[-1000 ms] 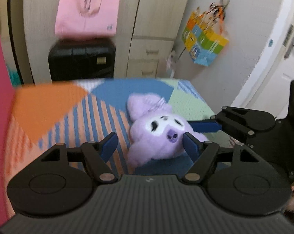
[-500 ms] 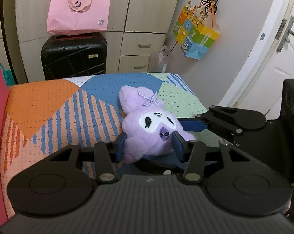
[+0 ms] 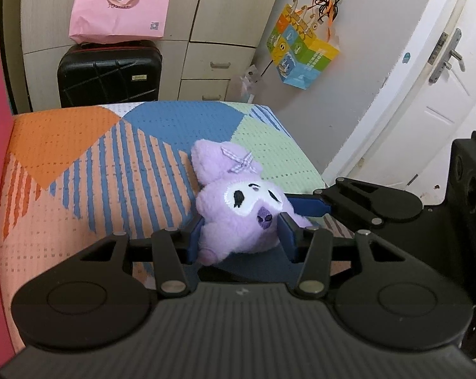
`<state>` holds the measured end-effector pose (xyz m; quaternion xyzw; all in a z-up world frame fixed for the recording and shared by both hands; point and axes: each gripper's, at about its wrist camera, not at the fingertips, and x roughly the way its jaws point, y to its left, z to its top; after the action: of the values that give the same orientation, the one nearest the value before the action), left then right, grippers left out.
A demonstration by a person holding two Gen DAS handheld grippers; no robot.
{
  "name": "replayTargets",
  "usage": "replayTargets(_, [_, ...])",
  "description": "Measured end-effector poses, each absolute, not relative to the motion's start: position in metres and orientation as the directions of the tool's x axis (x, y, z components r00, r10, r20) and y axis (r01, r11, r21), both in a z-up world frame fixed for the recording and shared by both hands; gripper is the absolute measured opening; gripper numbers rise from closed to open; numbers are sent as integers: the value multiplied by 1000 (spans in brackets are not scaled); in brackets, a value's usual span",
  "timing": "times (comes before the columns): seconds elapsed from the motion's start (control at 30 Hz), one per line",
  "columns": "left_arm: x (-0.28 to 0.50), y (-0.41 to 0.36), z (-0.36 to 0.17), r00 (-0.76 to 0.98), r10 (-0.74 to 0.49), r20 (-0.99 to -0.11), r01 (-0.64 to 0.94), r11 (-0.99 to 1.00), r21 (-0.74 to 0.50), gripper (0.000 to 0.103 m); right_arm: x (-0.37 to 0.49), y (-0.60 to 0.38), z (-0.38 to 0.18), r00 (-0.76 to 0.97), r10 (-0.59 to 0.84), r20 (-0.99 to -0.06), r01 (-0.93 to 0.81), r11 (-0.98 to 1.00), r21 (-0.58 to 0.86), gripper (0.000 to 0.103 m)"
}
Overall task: Organize soft objects
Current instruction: 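Lift the purple plush toy with the left tool and carry it over the shoebox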
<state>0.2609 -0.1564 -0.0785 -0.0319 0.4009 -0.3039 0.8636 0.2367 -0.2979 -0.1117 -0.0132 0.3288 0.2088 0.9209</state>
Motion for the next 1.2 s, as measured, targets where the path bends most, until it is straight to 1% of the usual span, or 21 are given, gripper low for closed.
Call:
replayTargets(0.23, [241, -149, -76, 501, -550, -668, 498, 815, -297, 47, 219, -288, -110, 686, 377, -622, -373, 917, 144, 90])
replayTargets(0.4, [223, -137, -68, 497, -570, -655, 516, 800, -306, 47, 197, -278, -101, 707, 365, -606, -365, 922, 130, 91])
replayTargets(0.47, [212, -133, -65, 488, -583, -650, 533, 788, -307, 47, 186, -272, -99, 700, 362, -615, -372, 921, 118, 96])
replayTargets(0.6, [186, -123, -61, 516, -587, -624, 546, 786, -289, 47, 160, -259, -94, 718, 341, -606, -376, 924, 74, 96])
replayTargets(0.9, [152, -83, -54, 469, -620, -629, 550, 762, -342, 47, 115, -229, -83, 742, 360, -565, -402, 914, 56, 96])
replayTargets(1.0, [142, -71, -53, 459, -620, -636, 557, 759, -338, 50, 102, -216, -81, 739, 377, -558, -428, 903, 44, 96])
replayTargets(1.2, [124, -41, -47, 434, -619, -654, 550, 757, -352, 50, 82, -188, -74, 739, 404, -539, -464, 885, 27, 96])
